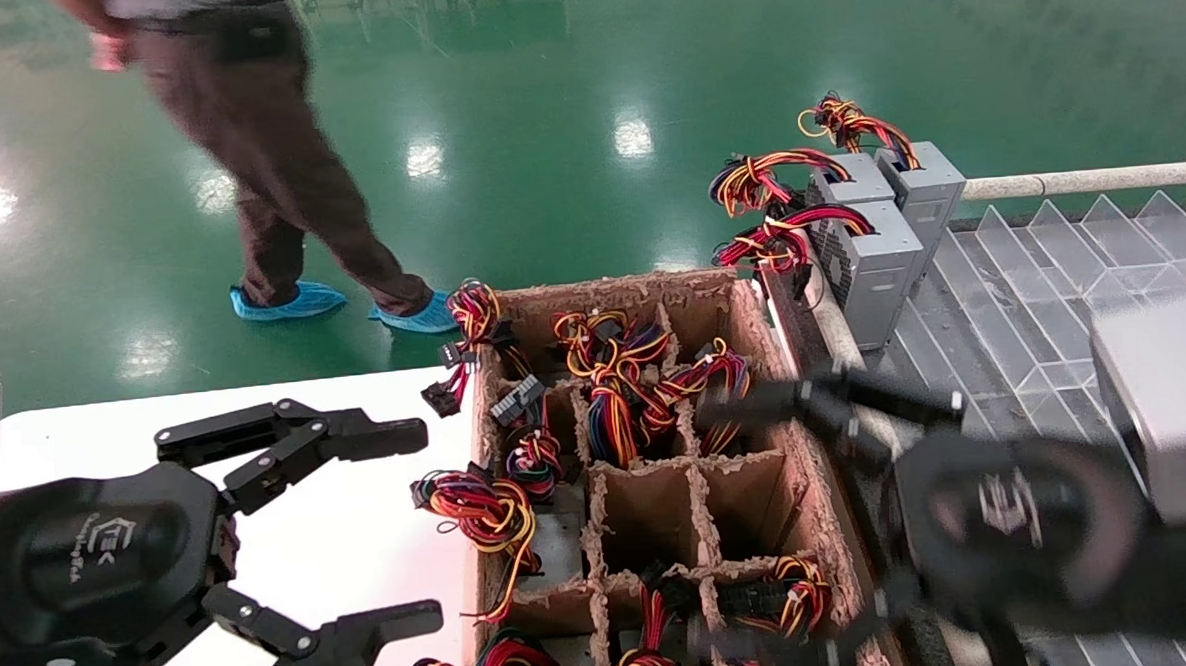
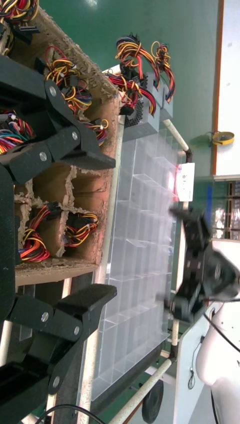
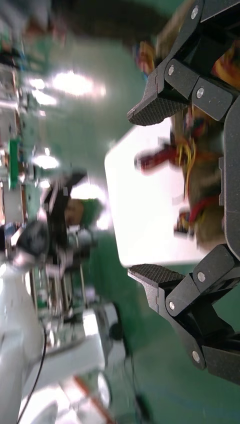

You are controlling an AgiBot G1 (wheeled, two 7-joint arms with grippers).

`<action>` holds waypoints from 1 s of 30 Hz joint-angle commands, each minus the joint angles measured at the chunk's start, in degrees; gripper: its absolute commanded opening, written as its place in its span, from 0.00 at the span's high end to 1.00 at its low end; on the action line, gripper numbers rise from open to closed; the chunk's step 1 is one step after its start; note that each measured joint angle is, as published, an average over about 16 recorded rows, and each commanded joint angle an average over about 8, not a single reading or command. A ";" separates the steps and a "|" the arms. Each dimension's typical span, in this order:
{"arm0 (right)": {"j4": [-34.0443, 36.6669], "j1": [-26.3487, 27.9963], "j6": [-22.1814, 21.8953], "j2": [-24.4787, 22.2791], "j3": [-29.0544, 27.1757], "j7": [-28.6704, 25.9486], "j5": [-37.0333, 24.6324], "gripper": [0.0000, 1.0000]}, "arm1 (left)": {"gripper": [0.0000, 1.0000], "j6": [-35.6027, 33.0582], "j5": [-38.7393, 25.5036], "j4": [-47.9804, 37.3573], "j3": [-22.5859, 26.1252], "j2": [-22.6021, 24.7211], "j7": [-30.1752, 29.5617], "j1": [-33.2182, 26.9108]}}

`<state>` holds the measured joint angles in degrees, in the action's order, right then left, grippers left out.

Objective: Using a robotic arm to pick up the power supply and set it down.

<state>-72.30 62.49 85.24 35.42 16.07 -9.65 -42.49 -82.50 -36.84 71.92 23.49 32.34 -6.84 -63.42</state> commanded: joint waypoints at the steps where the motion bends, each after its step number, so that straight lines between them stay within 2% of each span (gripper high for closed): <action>1: -1.79 -1.27 0.63 -0.54 -0.05 -1.27 0.87 0.00 | 0.00 0.00 0.00 0.00 0.00 0.00 0.00 0.00; 30: -1.37 -1.02 0.49 -0.45 -0.08 -1.09 0.71 0.00 | 0.00 0.01 0.00 -0.01 0.00 0.00 0.00 0.01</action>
<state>-73.68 61.46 85.74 34.96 15.99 -10.74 -41.77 -82.49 -36.84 71.91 23.49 32.34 -6.84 -63.42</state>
